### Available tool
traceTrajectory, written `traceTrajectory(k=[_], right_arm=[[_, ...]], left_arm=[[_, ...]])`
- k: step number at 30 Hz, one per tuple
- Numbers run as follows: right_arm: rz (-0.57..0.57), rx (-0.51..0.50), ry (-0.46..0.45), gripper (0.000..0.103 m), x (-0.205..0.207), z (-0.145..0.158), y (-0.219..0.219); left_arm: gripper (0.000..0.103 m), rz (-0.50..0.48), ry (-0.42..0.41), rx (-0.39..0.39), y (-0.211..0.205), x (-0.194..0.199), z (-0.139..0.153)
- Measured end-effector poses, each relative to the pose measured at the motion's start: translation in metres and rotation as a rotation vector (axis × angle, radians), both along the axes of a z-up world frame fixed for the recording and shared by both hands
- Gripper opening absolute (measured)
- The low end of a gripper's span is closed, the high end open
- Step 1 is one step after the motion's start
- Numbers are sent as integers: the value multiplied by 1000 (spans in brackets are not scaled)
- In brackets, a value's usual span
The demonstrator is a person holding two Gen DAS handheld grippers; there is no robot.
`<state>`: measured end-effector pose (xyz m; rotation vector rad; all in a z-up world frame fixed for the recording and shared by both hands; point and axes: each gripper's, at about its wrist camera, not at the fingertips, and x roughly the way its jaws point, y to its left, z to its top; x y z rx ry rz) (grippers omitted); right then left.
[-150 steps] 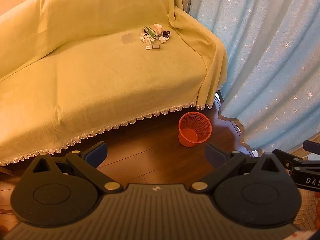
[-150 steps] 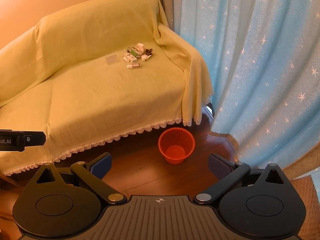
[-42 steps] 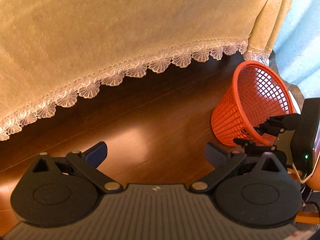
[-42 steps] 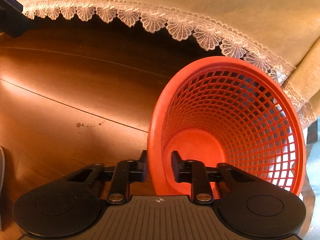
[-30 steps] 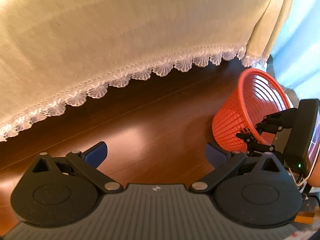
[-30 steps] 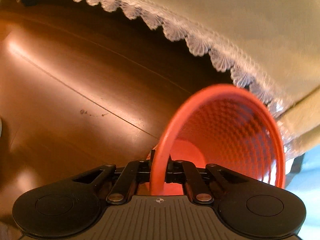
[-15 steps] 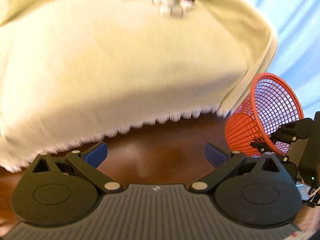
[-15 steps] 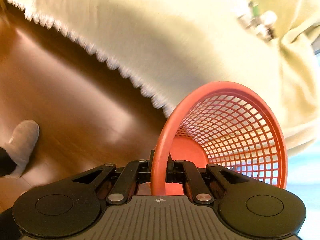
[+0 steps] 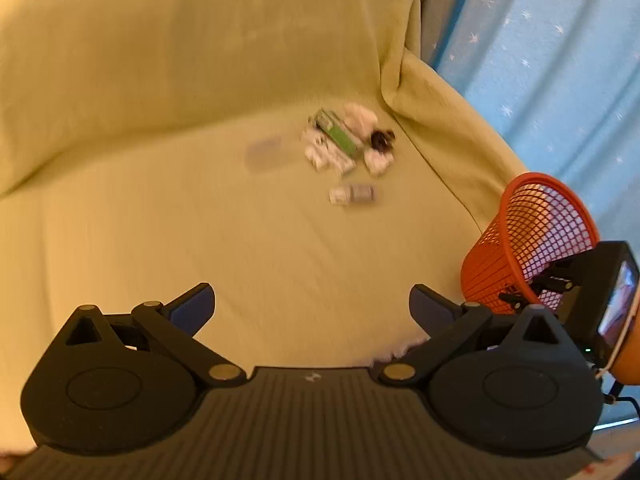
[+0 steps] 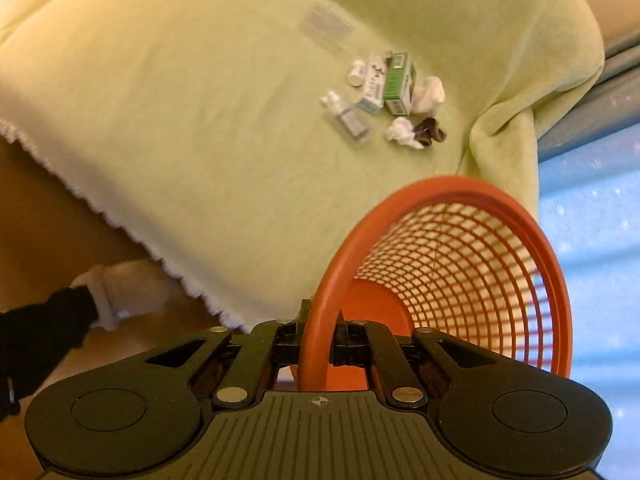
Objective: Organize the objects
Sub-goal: 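Lift the orange wastebasket with the right tool onto the sofa beside the items, then move the left tool toward the clear plastic box while the right tool holds the wastebasket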
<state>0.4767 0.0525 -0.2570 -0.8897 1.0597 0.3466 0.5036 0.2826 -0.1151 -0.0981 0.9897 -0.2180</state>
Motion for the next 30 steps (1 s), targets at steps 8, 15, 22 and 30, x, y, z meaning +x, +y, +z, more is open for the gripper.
traceTrajectory(k=[8, 15, 22, 30], right_arm=[[-44, -48, 72, 2, 111, -39, -17], [-85, -102, 92, 2, 153, -42, -22], [-100, -124, 85, 2, 169, -52, -12], [-176, -115, 39, 2, 181, -55, -9]], left_arm=[[102, 28, 63, 14, 2, 110, -7], [102, -50, 96, 1, 5, 178, -11], [102, -230, 126, -12, -1, 231, -37], [102, -332, 141, 9, -16, 269, -64]])
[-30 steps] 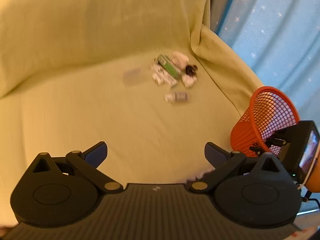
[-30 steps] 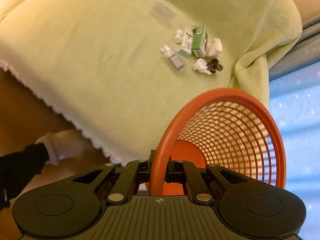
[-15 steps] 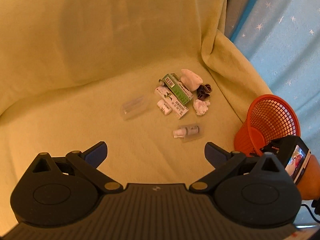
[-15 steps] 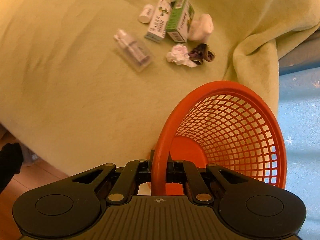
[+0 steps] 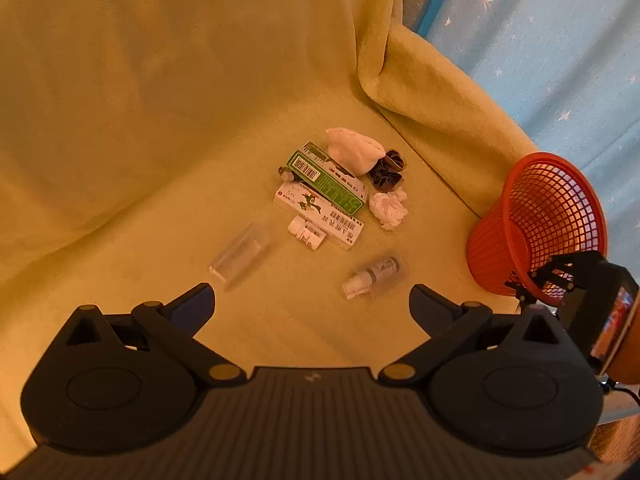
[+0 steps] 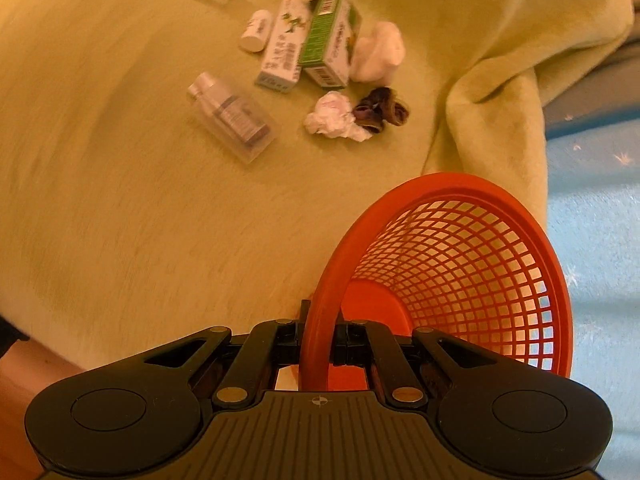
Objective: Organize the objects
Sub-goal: 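Move the left tool toward the clear plastic box while the right tool holds the wastebasket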
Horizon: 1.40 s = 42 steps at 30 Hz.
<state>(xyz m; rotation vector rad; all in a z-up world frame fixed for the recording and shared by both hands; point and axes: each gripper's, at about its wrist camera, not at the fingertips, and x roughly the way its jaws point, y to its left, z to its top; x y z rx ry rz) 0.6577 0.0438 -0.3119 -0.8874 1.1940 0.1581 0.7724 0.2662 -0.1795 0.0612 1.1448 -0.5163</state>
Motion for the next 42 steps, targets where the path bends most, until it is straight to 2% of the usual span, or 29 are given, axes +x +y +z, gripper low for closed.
traceTrajectory(k=[8, 17, 33, 42], right_arm=[[29, 43, -44, 2, 13, -4, 6], [40, 93, -136, 3, 32, 2, 2], [28, 186, -339, 2, 11, -8, -7], [37, 224, -385, 2, 0, -10, -15]], left_arm=[[102, 4, 3, 2, -20, 26, -8], [102, -1, 7, -4, -45, 32, -10], [102, -43, 21, 20, -75, 43, -35], [102, -53, 34, 7, -85, 47, -51]])
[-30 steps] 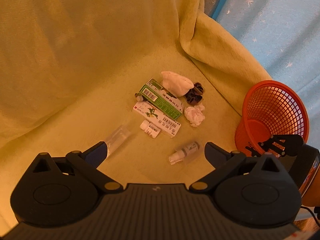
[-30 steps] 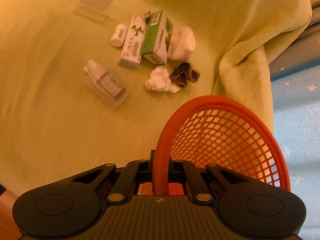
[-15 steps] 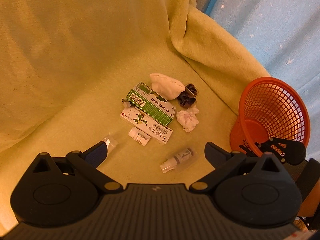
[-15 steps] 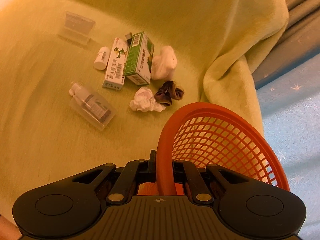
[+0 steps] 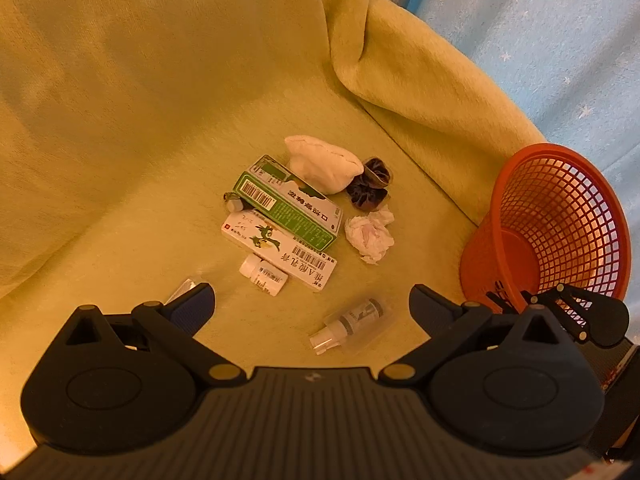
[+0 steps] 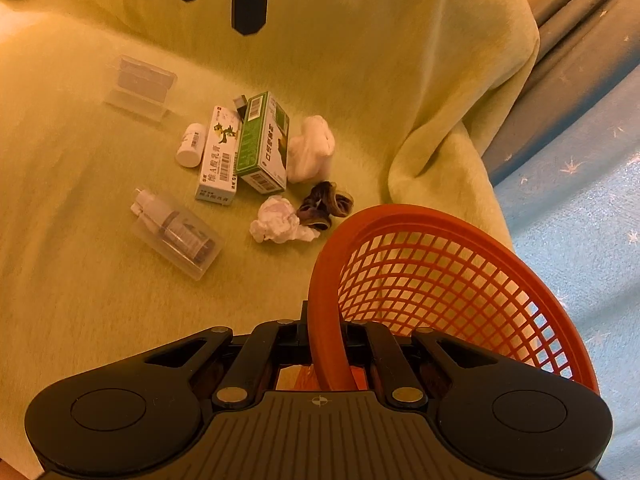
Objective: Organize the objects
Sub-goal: 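Move the left tool toward the clear plastic box while the right tool holds the wastebasket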
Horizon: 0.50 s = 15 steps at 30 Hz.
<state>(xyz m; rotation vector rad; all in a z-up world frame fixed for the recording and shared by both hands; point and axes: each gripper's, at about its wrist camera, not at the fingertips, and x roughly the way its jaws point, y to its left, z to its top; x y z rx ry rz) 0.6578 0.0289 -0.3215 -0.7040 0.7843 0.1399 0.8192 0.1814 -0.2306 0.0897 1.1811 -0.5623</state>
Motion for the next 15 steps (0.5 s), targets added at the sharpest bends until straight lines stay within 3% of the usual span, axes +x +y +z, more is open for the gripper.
traceTrajectory(k=[15], right_arm=[[-10, -21, -1, 2, 11, -1, 2]], left_arm=[[102, -52, -43, -7, 12, 11, -21]])
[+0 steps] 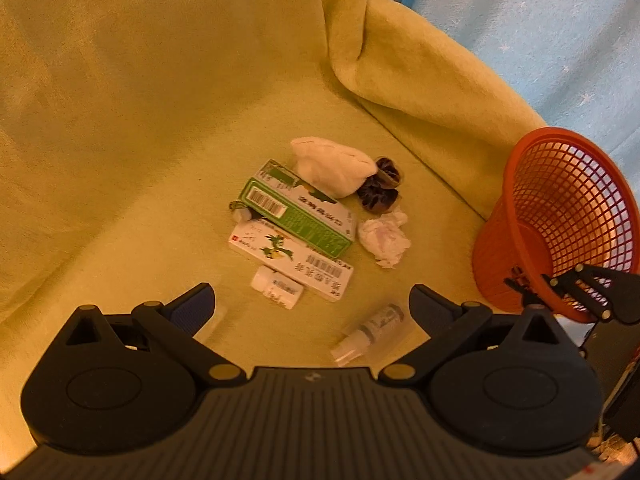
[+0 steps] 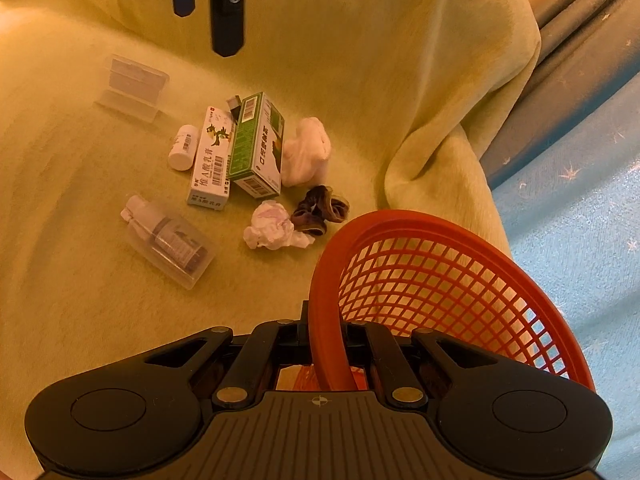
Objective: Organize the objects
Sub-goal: 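Move the left tool toward the clear plastic box while the right tool holds the wastebasket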
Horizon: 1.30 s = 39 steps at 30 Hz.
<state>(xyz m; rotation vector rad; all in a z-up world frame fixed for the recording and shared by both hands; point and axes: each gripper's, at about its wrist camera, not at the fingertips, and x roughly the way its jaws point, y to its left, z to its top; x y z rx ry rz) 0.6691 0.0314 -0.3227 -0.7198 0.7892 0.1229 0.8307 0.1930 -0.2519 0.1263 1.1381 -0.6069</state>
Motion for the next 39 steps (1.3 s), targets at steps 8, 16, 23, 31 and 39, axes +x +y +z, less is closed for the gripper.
traceTrajectory(k=[8, 16, 23, 31, 39], right_arm=[[-15, -3, 11, 2, 4, 0, 1], [-23, -2, 25, 2, 8, 2, 0], [-24, -18, 41, 2, 12, 0, 4], [-38, -73, 79, 2, 25, -8, 20], [-28, -92, 91, 1, 33, -15, 31]], left_arm=[[102, 2, -16, -7, 8, 9, -11], [102, -5, -19, 8, 15, 14, -19], [102, 1, -12, 20, 31, 19, -27], [102, 8, -17, 4, 44, 21, -35], [102, -5, -20, 2, 62, 26, -49]])
